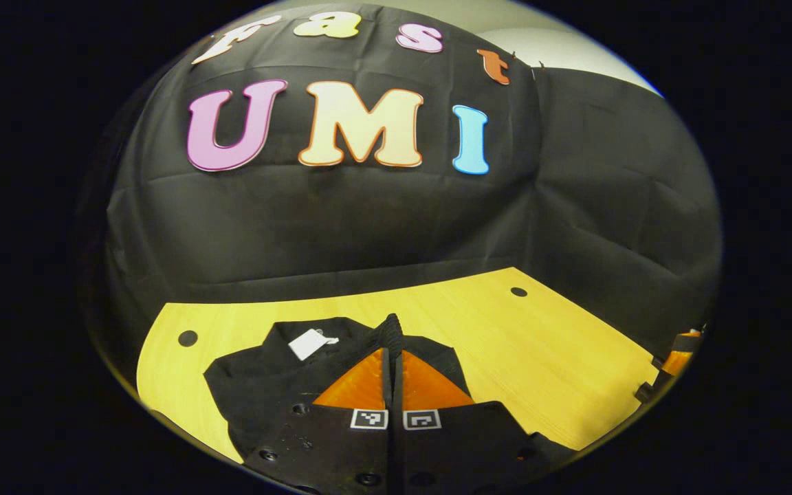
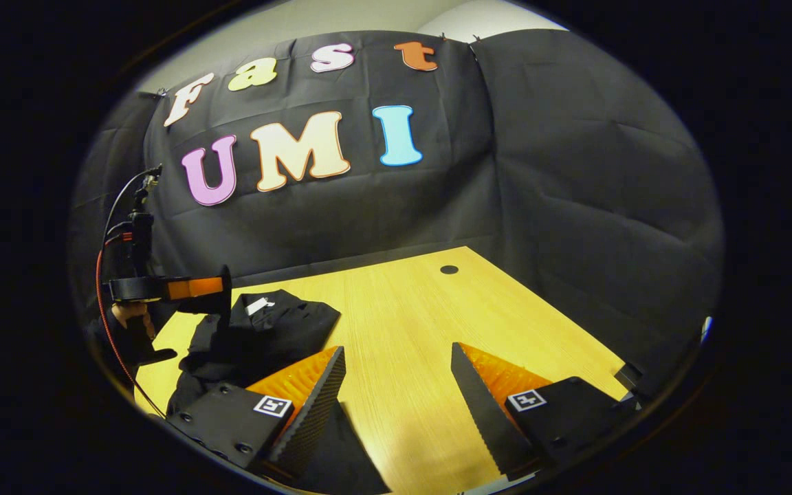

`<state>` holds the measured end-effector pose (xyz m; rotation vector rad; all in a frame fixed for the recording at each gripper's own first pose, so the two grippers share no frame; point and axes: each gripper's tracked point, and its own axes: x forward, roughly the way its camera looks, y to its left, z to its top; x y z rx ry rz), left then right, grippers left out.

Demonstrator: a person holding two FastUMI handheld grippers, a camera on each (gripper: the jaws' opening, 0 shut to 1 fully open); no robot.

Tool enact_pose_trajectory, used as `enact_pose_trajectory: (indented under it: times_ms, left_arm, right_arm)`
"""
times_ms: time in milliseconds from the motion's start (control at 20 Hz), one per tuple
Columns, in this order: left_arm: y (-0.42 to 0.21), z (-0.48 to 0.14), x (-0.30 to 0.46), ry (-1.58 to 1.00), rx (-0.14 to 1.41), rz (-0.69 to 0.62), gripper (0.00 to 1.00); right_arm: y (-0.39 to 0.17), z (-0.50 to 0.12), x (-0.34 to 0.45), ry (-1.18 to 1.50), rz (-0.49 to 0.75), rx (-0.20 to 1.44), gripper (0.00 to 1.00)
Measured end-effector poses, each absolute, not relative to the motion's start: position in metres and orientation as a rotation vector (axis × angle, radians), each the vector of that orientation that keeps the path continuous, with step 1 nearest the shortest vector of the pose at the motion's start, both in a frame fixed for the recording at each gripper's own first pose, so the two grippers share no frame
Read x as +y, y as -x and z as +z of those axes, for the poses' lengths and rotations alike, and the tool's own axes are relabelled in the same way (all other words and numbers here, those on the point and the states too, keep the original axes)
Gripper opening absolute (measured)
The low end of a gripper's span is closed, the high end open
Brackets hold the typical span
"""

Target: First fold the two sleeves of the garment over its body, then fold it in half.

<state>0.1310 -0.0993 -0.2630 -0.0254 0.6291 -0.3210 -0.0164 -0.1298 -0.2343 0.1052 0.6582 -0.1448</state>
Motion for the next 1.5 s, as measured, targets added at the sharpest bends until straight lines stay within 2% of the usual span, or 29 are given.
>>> enact_pose_trajectory:
  times_ms: [150,200,250,350,400,500,550,600,800,850,950,1000,1200,1250,1300,1350,1500]
  left_arm:
    - [-0.133,-0.277,-0.117,-0.004,0.669,-0.333,0.0]
    - [-0.131,-0.28,-0.121,-0.022,0.686,-0.332,0.0]
    - [-0.128,-0.281,-0.125,-0.035,0.696,-0.335,0.0]
    - [-0.129,-0.274,-0.13,-0.041,0.676,-0.32,0.0]
    - [-0.121,-0.269,-0.144,-0.004,0.681,-0.37,0.33]
    - [-0.111,-0.247,-0.148,0.044,0.635,-0.385,1.0]
    - [-0.112,-0.231,-0.141,0.04,0.588,-0.365,0.89]
    - [-0.107,-0.217,-0.133,0.027,0.548,-0.34,0.96]
    - [-0.071,-0.184,-0.088,-0.015,0.463,-0.23,0.96]
    - [-0.061,-0.176,-0.077,-0.011,0.447,-0.21,0.96]
    - [-0.033,-0.176,-0.057,-0.002,0.462,-0.177,0.98]
    - [-0.019,-0.177,-0.044,-0.001,0.474,-0.158,0.95]
    - [0.033,-0.192,0.005,0.002,0.547,-0.06,0.95]
    - [0.046,-0.196,0.016,0.007,0.564,-0.042,0.98]
    - [0.059,-0.202,0.025,0.01,0.586,-0.026,0.98]
    - [0.072,-0.208,0.035,0.012,0.61,-0.011,0.95]
    - [0.109,-0.231,0.061,0.013,0.681,0.032,0.95]
  right_arm:
    - [0.024,-0.236,-0.135,-0.11,-0.151,0.665,0.98]
    - [0.025,-0.236,-0.135,-0.11,-0.148,0.665,0.94]
    - [0.027,-0.239,-0.136,-0.112,-0.142,0.666,0.98]
    - [0.027,-0.242,-0.134,-0.12,-0.118,0.667,0.98]
    - [0.026,-0.242,-0.133,-0.121,-0.101,0.663,0.98]
    - [0.025,-0.243,-0.129,-0.113,-0.057,0.655,0.98]
    - [0.023,-0.244,-0.126,-0.11,-0.03,0.653,0.98]
    - [0.023,-0.248,-0.125,-0.111,-0.003,0.653,0.98]
    - [0.027,-0.261,-0.115,-0.111,0.108,0.672,1.0]
    - [0.029,-0.265,-0.114,-0.104,0.124,0.684,0.98]
    - [0.033,-0.265,-0.11,-0.11,0.148,0.686,0.98]
    - [0.035,-0.267,-0.106,-0.106,0.158,0.69,0.98]
    - [0.053,-0.28,-0.089,-0.082,0.193,0.735,0.98]
    - [0.058,-0.282,-0.085,-0.074,0.196,0.741,0.94]
    - [0.065,-0.285,-0.081,-0.069,0.2,0.749,0.98]
    - [0.071,-0.288,-0.077,-0.066,0.202,0.758,0.98]
    - [0.092,-0.302,-0.069,-0.051,0.197,0.794,0.98]
